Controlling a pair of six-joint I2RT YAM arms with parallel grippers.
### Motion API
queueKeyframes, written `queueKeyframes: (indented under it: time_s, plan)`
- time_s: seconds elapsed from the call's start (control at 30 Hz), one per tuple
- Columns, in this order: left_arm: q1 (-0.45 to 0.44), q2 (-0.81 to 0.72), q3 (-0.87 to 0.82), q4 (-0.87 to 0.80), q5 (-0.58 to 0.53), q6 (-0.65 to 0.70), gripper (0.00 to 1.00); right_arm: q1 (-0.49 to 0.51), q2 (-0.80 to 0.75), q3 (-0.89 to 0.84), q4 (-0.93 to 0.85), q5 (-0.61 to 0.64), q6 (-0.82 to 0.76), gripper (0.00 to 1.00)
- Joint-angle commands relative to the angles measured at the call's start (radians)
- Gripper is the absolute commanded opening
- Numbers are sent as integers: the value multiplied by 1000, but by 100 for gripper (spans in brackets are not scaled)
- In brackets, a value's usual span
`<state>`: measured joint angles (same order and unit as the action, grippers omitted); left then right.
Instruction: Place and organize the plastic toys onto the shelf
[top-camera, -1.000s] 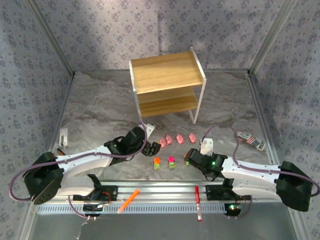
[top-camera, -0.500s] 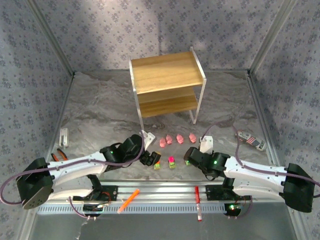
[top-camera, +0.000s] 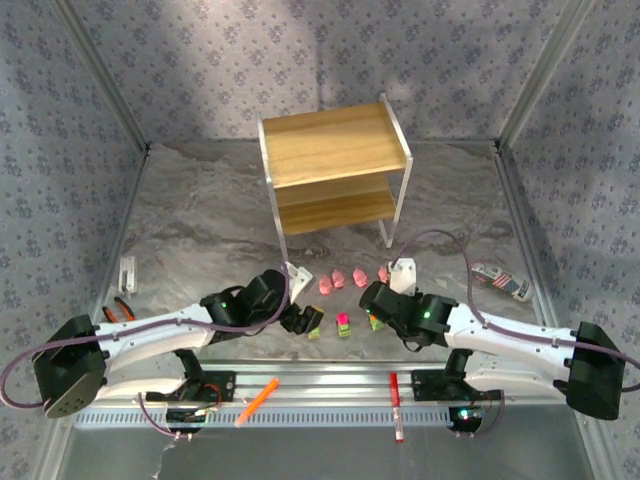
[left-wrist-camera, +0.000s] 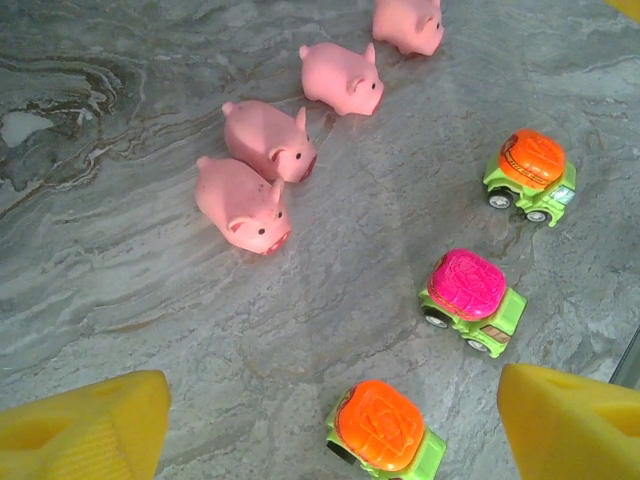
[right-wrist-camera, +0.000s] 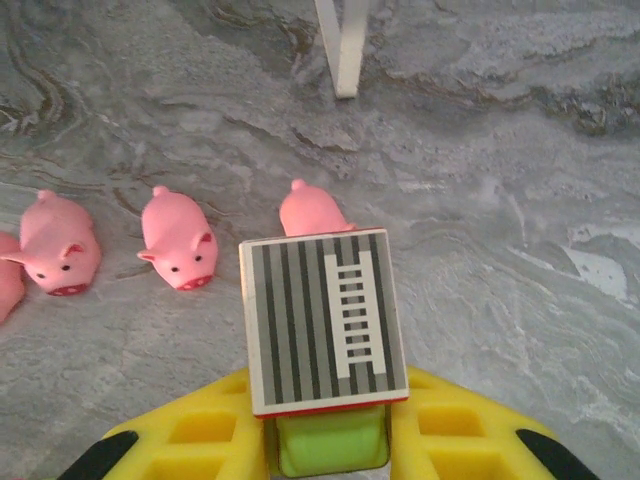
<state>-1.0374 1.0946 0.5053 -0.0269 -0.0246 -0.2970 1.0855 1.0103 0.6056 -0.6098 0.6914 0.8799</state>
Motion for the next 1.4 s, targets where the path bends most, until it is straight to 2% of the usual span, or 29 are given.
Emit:
queueKeyframes:
  time_s: [0.0, 0.4, 0.83, 1.37]
  plan:
    - [-10, -52, -8, 1, -29, 15, 85, -5, 12, 59, 5, 26, -73, 20]
    - [-9, -101, -24, -4, -61, 21, 85, -80, 128, 265, 82, -11, -304, 19]
    - [-9, -133, -35, -13, -73, 21, 85, -236, 238, 387, 190, -143, -486, 19]
    - [-9, -131, -35, -11, -78, 23, 84, -358, 288, 445, 240, -232, -538, 19]
